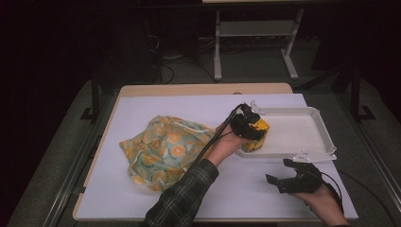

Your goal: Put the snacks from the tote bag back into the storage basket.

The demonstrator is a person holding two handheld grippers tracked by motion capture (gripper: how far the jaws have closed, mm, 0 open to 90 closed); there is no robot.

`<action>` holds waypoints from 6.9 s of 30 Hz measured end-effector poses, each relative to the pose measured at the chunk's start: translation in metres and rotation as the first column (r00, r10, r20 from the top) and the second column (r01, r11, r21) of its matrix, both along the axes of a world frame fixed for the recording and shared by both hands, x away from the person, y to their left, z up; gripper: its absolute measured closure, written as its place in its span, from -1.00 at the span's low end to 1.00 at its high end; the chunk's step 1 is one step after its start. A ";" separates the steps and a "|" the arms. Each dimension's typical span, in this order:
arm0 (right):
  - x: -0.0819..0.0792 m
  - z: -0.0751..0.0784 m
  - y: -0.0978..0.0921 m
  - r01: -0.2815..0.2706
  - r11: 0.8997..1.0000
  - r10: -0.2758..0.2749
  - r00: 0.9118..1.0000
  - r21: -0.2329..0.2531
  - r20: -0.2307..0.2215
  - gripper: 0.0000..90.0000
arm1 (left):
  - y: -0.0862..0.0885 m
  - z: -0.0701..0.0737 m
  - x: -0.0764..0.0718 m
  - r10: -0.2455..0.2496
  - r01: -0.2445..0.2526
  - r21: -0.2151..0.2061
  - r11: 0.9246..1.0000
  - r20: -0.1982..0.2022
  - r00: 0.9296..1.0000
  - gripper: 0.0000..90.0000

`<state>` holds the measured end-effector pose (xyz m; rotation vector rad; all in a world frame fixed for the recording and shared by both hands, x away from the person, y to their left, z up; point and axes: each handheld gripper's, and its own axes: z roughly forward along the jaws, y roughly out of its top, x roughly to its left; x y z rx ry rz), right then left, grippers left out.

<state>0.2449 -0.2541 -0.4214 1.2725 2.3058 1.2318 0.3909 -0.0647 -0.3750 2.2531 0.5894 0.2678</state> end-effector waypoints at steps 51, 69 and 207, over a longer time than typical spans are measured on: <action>-0.001 -0.001 0.002 -0.005 1.000 0.005 1.000 -0.010 -0.021 -0.86 | 0.042 0.019 -0.020 -0.075 0.077 0.044 0.996 -0.041 0.996 -0.61; -0.001 -0.001 0.003 -0.014 1.000 0.014 1.000 -0.027 -0.024 -0.86 | 0.104 0.022 -0.034 -0.039 0.042 0.039 0.998 -0.085 0.996 -0.61; 0.122 0.020 -0.001 -0.184 0.980 0.178 0.981 -0.079 -0.078 1.00 | 0.376 -0.026 -0.152 0.317 -0.315 0.052 0.948 -0.026 0.948 -0.69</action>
